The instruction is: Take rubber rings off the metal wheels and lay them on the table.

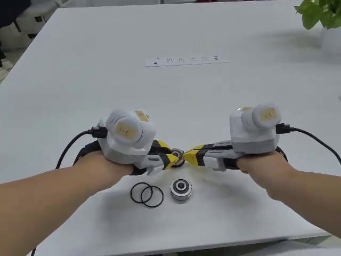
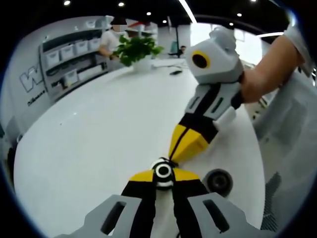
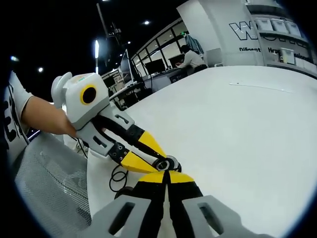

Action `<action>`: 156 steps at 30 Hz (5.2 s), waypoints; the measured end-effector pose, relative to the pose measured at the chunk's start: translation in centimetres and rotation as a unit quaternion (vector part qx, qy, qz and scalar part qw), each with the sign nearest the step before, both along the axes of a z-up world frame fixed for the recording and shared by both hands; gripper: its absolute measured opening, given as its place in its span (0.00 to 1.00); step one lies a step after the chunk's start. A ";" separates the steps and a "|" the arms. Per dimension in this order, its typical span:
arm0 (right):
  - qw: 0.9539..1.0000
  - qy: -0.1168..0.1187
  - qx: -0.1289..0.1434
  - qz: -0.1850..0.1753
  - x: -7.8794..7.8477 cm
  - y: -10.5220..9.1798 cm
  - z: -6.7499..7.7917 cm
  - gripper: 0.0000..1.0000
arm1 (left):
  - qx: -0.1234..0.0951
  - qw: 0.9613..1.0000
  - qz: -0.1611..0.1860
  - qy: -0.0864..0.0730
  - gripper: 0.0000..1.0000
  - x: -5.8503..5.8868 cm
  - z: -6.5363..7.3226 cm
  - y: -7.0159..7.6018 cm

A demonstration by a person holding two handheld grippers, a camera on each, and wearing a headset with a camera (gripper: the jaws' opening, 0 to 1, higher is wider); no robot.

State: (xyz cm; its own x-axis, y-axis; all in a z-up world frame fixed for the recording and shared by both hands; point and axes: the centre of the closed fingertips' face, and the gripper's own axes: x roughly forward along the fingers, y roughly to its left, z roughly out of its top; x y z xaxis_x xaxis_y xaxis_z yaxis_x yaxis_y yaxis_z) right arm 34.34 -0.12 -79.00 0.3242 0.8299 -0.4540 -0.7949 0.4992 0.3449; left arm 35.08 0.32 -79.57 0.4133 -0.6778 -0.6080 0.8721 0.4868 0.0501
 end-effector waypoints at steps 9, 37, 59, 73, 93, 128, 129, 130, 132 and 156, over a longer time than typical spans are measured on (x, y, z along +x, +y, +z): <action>1.000 -0.018 -0.013 0.012 -0.1 0.1 0.1 0.00 | -0.001 1.000 0.003 -0.002 0.11 0.0 0.0 0.0; 1.000 -0.003 0.008 0.012 -0.2 0.1 0.3 0.00 | 0.001 1.000 0.008 -0.008 0.12 -0.2 0.1 0.0; 1.000 0.008 0.026 0.014 -0.9 0.9 1.4 0.00 | -0.015 1.000 -0.027 -0.008 0.38 -1.3 1.7 1.0; 0.999 0.012 0.046 0.015 -0.8 1.1 2.5 0.00 | -0.051 0.999 -0.015 -0.006 0.53 -2.3 4.1 3.0; 0.998 0.006 0.053 0.038 -1.7 2.3 3.8 0.00 | -0.068 0.998 -0.008 -0.011 0.66 -4.9 5.9 5.1; 0.994 0.020 0.068 0.081 -3.5 5.6 4.5 0.00 | -0.051 0.998 0.010 -0.019 0.75 -7.2 6.0 9.3; 0.994 0.021 0.068 0.082 -3.6 5.7 4.5 0.00 | -0.051 0.998 0.011 -0.019 0.75 -7.2 6.0 9.4; 0.994 0.023 0.069 0.084 -3.7 5.8 4.4 0.00 | -0.051 0.998 0.012 -0.018 0.75 -7.3 5.9 9.5; 0.994 0.026 0.068 0.086 -3.8 6.0 4.2 0.00 | -0.050 0.998 0.013 -0.017 0.75 -7.3 5.8 9.6; 0.988 0.076 0.055 0.125 -6.3 6.8 2.4 0.00 | -0.050 0.999 0.019 -0.011 0.75 -7.5 5.4 10.1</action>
State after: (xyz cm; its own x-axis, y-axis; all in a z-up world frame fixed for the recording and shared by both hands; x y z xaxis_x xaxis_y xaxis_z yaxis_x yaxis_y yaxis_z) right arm 28.06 6.63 -76.63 0.0387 0.9222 -0.3847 -0.8237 0.2474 0.5102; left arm 27.58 10.43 -74.18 0.4526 -0.7177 -0.5291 0.8518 0.5235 0.0186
